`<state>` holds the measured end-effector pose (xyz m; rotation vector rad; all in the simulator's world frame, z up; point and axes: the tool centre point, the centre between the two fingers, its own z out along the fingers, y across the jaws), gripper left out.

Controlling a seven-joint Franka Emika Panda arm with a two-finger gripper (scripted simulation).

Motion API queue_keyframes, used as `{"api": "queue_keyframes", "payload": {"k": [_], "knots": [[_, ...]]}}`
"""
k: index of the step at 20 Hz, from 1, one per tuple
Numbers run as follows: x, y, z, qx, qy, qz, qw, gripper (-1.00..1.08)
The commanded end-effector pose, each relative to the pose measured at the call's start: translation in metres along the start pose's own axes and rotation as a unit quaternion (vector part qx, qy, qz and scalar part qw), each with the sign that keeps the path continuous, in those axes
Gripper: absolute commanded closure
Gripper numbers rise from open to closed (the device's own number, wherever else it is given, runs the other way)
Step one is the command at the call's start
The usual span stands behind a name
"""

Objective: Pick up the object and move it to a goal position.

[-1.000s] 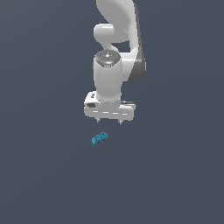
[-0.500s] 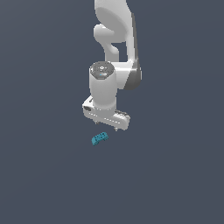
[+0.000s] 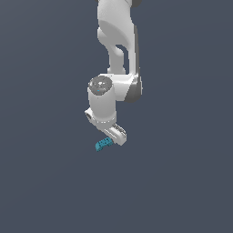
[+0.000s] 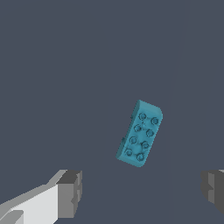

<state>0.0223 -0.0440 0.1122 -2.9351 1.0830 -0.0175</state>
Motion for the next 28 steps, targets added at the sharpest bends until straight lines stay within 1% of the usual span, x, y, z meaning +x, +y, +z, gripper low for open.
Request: {"api": "queue_keyframes", "payload": {"k": [1,7,13,19,24,28], "knots": [[0.004,0.003,0.009,-0.001,-0.001,0.041,0.9992,-0.92],[0.01,0.01,0.025,-0.005,-0.002,0.119,0.9929,-0.92],[0.014,0.015,0.036,-0.007,-0.002,0.167,0.9859,-0.92],[0.016,0.017,0.04,-0.008,-0.001,0.186,0.9825,-0.92],[0.016,0.017,0.043,-0.008,-0.002,0.184,0.9829,-0.92],[0.015,0.018,0.058,-0.008,-0.002,0.185,0.9826,-0.92]]}}
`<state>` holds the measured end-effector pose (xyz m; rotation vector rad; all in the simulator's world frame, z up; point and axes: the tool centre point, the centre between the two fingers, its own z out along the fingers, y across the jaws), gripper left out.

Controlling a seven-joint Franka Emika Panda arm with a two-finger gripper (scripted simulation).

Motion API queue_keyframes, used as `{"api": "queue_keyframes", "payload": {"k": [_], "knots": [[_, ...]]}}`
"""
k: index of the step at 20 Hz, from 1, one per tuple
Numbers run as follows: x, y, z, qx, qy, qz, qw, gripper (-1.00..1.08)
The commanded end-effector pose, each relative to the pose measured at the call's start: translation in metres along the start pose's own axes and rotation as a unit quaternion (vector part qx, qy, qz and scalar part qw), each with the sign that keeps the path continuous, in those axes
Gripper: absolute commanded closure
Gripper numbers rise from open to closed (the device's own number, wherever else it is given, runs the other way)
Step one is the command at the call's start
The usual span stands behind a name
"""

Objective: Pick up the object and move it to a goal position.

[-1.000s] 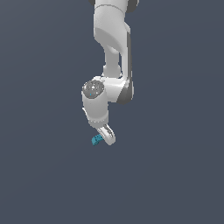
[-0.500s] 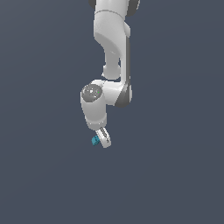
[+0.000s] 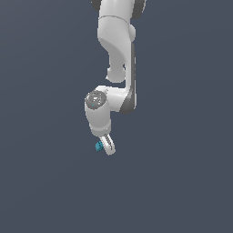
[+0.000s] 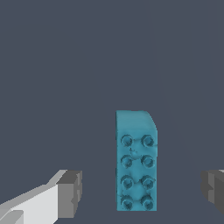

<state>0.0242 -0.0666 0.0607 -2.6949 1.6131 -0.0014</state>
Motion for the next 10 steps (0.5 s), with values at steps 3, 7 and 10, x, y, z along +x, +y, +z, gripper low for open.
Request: {"api": "queue_keyframes", "payload": {"k": [3,7,10], "knots": [[0.0,0.001,0.024,-0.001,0.0,0.002,1.0,-0.92],[0.0,0.001,0.037,-0.001,0.0,0.002,1.0,-0.92],[0.0,0.0,0.039,-0.001,0.0,0.002,1.0,-0.92]]}}
